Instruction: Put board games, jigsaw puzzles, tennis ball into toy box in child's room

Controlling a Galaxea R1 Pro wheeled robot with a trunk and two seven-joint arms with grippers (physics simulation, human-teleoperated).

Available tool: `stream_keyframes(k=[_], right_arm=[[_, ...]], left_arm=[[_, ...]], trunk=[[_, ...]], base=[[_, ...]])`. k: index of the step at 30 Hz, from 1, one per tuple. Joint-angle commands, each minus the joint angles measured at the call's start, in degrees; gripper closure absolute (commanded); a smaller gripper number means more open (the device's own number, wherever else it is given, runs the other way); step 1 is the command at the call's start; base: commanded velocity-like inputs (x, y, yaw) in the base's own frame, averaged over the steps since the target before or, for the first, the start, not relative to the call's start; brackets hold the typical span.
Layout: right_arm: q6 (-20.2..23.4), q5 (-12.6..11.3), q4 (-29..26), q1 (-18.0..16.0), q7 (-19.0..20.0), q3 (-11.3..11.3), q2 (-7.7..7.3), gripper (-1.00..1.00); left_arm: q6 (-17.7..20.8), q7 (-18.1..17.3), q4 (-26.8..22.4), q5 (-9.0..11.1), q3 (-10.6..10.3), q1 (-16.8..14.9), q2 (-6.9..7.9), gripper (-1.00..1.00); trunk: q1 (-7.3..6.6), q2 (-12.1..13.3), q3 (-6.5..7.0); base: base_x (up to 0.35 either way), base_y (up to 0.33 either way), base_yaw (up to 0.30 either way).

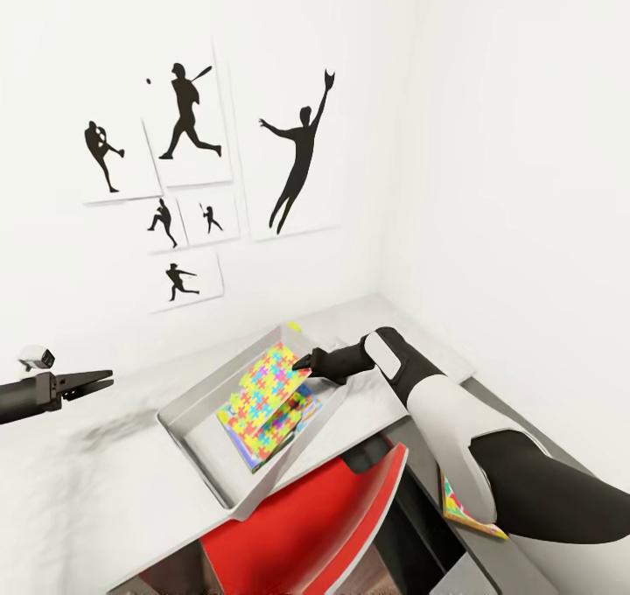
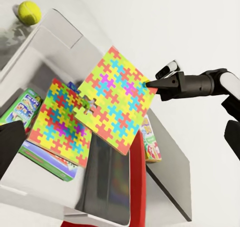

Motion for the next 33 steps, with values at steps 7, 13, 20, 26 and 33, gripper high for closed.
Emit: stream_keyframes(k=[7,13,20,26,33], right_arm=[[-0.02,0.65,-0.08,-0.11,0.51,0.09,0.00,1.00],[-0.11,0.68,-0.10,-0.10,0.51,0.09,0.00,1.00],[-0.12,0.77,-0.10,-0.11,0.51,0.09,0.00,1.00],[-0.20,0.78,-0.25,-0.13,0.56,0.09,0.00,1.00],[-0.83,0.74,-0.49,-0.13,0.59,0.09,0.00,1.00]], left_arm=[[0.79,-0.25,-0.04,-0.04,0.00,-0.18,0.02,-1.00],[0.82,-0.25,-0.04,-0.04,0.00,-0.30,0.02,-1.00],[0.92,-0.25,-0.14,-0.04,-0.08,-0.36,-0.03,-1.00],[2.35,-0.25,-3.92,-0.04,-0.37,-0.35,-0.28,-1.00],[2.90,-0.25,-9.96,2.35,-0.54,-0.40,-0.43,-1.00]], trunk=[[0.03,-0.13,-0.79],[0.03,-0.13,-1.36],[0.03,-0.13,-2.03],[0.03,-0.13,-2.60],[0.03,-0.13,-3.26]], base=[[0.000,0.000,0.000],[0.000,0.000,0.000],[0.000,0.000,0.000],[0.000,0.000,0.000],[0.000,0.000,0.000]])
